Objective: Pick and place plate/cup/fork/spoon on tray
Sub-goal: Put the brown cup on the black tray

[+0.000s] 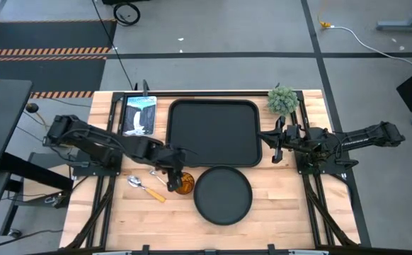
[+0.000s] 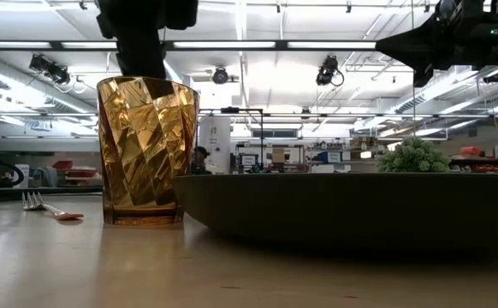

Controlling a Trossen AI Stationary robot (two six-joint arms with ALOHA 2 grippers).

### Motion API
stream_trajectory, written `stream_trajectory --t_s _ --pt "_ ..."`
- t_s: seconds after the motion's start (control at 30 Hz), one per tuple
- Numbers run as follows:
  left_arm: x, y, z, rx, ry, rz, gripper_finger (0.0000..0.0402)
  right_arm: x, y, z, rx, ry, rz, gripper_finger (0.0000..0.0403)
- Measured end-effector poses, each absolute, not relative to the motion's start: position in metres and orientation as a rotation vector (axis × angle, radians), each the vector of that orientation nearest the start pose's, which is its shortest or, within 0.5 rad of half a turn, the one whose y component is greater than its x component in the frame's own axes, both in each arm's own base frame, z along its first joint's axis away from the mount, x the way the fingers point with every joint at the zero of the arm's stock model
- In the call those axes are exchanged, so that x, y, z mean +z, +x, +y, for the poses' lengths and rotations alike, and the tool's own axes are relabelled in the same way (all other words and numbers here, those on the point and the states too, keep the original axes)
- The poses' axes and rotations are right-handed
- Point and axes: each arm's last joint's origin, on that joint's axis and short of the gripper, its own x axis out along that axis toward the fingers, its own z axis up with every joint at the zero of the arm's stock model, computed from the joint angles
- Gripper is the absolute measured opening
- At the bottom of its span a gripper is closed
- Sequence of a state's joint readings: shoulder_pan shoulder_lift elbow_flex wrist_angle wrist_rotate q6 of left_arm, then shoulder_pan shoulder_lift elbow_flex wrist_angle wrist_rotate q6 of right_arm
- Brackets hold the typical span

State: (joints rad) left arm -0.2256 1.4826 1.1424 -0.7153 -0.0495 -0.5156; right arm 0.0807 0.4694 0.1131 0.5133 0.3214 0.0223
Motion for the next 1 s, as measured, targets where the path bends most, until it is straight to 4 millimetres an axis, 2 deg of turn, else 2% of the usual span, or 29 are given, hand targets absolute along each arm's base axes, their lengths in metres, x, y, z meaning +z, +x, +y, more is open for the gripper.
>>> stream_trajectory --t_s 0.1,0.3,0.43,0.63,1.0 --pt "0.254 0.294 -0.066 0.095 -0.269 1.119 0.0162 0.209 0.129 0.001 -0.238 0.056 -0.157 0.0016" --pt "0.247 0.301 -0.061 0.111 -0.27 1.158 0.0225 0.209 0.13 0.002 -0.229 0.063 -0.158 0.0016" --pt "0.242 0.304 -0.06 0.095 -0.293 1.186 0.0236 0.209 0.13 0.002 -0.229 0.062 -0.158 0.0016" --pt "0.237 0.306 -0.06 0.097 -0.292 1.207 0.02 0.209 0.13 0.002 -0.229 0.061 -0.159 0.0016" --pt "0.23 0.307 -0.06 0.116 -0.293 1.246 0.0091 0.209 0.129 0.002 -0.229 0.062 -0.161 0.0016"
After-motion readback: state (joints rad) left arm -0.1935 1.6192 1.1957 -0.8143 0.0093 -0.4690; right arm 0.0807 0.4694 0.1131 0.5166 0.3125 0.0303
